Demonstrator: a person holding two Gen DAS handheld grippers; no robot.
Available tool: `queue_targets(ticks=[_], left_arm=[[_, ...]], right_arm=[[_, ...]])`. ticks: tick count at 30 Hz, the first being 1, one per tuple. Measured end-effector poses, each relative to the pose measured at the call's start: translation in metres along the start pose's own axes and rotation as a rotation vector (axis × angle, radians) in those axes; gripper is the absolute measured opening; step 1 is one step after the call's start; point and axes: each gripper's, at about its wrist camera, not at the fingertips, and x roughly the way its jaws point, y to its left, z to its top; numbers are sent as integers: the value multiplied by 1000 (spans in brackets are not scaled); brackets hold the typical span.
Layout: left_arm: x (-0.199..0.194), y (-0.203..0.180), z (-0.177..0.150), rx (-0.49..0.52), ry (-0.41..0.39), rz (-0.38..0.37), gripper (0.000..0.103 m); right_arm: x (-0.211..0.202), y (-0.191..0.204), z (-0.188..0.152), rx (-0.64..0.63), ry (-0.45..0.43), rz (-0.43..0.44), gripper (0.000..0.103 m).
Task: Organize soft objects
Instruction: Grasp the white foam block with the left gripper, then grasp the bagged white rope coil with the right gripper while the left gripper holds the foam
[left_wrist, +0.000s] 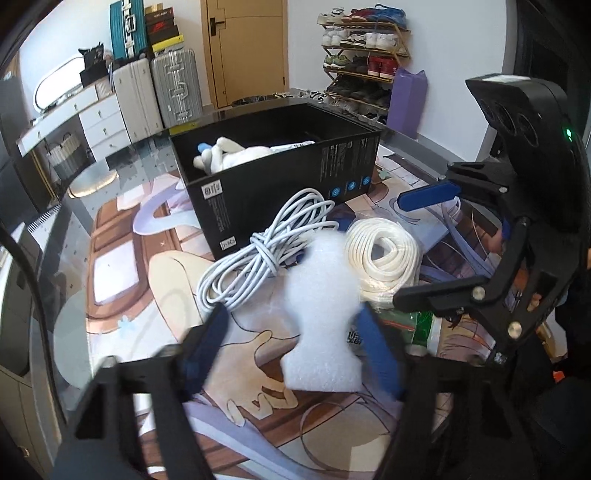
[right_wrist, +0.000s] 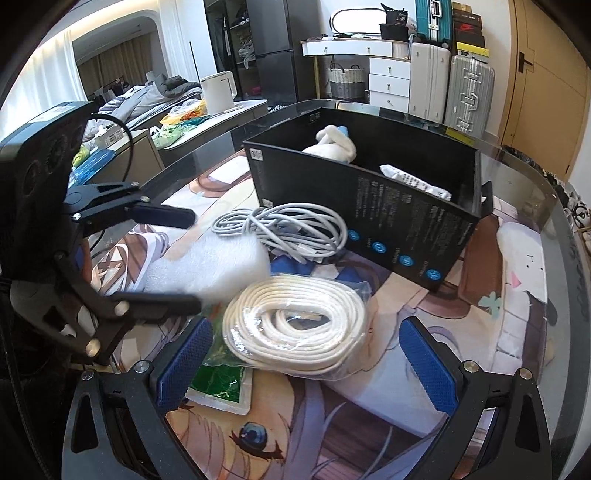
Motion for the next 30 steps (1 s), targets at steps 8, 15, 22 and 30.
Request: queue_targets(ticks=[8,15,22,30], left_arm=[[-3,-4,1,5,-21,-35,36],[-8,2,4,-17,-44,-27,36],[-8,6,4,-28,-47,-22,36],[-9,8,4,-34,-51,-18,36]], right_arm=[[8,7,1,4,4,12,102],[20,12,2,20,25,7,102],[28,17,4,28,33,3,102],[27,20,4,9,16,-5,102]])
